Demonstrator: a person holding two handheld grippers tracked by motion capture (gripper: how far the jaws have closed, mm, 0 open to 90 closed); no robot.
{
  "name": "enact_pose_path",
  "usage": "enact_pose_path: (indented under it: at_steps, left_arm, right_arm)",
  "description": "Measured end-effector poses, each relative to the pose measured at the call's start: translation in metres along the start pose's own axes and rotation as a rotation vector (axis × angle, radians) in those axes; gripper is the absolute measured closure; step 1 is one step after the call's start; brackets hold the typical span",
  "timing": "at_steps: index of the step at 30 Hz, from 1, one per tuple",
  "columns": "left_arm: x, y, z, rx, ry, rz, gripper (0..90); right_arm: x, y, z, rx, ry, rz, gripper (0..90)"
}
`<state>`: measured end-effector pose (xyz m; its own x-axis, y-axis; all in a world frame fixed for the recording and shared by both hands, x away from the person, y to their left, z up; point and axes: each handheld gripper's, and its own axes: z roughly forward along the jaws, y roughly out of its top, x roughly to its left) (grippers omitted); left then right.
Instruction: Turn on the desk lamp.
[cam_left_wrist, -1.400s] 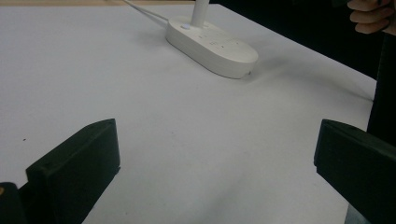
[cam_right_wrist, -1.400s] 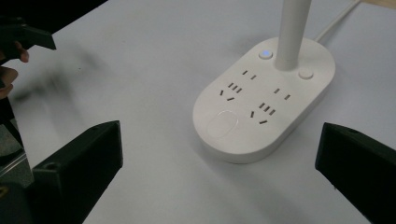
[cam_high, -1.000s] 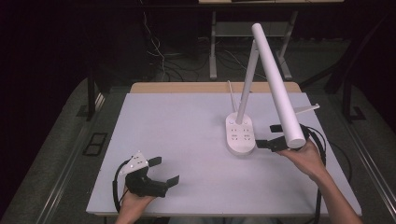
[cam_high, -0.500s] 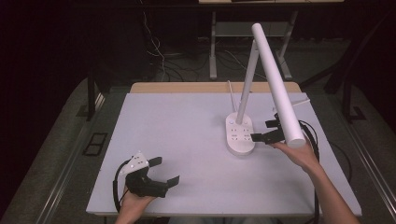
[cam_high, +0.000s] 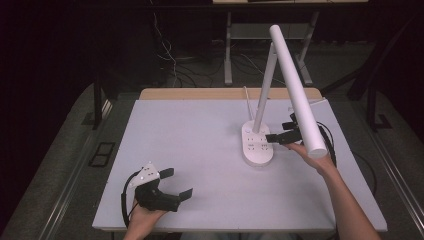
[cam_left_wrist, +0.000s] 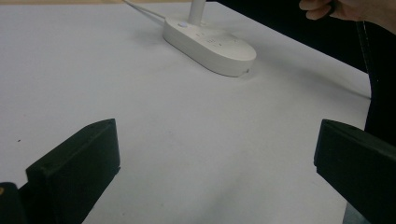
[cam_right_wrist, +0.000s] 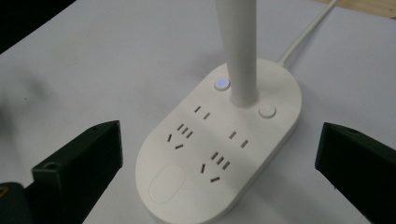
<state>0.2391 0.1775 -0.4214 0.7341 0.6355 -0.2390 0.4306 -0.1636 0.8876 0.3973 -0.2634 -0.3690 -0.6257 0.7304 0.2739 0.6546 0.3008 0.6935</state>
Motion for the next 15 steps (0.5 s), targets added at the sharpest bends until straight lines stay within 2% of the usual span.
enact_pose_path:
  at_steps: [1,2,8,12,14,15]
  left_arm:
    - [0.000,0.000,0.000,0.000,-0.001,0.001,0.0]
    - [0.000,0.000,0.000,0.001,-0.002,0.002,0.0]
    - [0.000,0.000,0.000,0.004,-0.003,0.005,0.0]
    - [0.000,0.000,0.000,0.002,-0.005,0.001,0.0]
    - [0.000,0.000,0.000,0.005,-0.008,0.001,0.0]
    - [0.000,0.000,0.000,0.005,-0.009,0.003,0.0]
  right_arm:
    - [-0.001,0.001,0.000,-0.003,0.002,-0.001,0.6]
    - [-0.003,0.004,0.000,-0.014,0.014,-0.002,6.1]
    - [-0.008,0.010,0.003,-0.014,0.008,-0.003,9.0]
    - [-0.011,0.014,0.004,-0.011,-0.011,-0.019,24.5]
    - [-0.012,0.014,0.005,-0.012,-0.014,-0.026,26.3]
    - [-0.015,0.015,0.007,-0.012,-0.017,-0.025,35.5]
